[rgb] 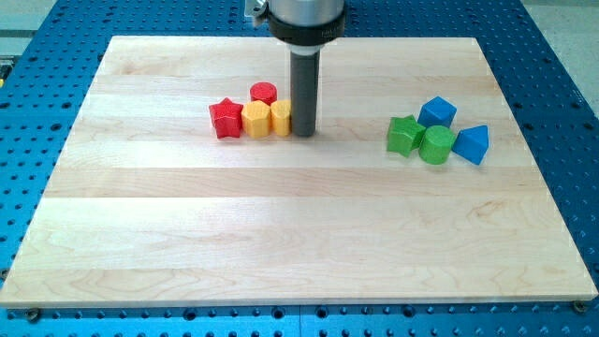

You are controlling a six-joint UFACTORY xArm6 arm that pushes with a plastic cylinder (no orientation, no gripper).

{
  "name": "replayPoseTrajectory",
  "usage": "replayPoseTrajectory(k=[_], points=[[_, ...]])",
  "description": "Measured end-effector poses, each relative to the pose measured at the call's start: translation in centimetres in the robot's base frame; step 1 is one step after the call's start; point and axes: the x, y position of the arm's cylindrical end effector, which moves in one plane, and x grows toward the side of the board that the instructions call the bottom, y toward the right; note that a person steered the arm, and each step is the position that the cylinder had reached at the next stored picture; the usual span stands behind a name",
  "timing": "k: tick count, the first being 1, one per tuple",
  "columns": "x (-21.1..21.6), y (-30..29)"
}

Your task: Bring the red circle to the left side of the red star

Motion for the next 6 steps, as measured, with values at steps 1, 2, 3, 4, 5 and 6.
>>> replayPoseTrajectory(k=[1,2,3,4,5,6], points=[[-1.9,3.5],[-2.4,0.8],[-4.3,-1.9],[-3.8,-6.0],[-5.5,-8.6],[-6.0,-15.2]])
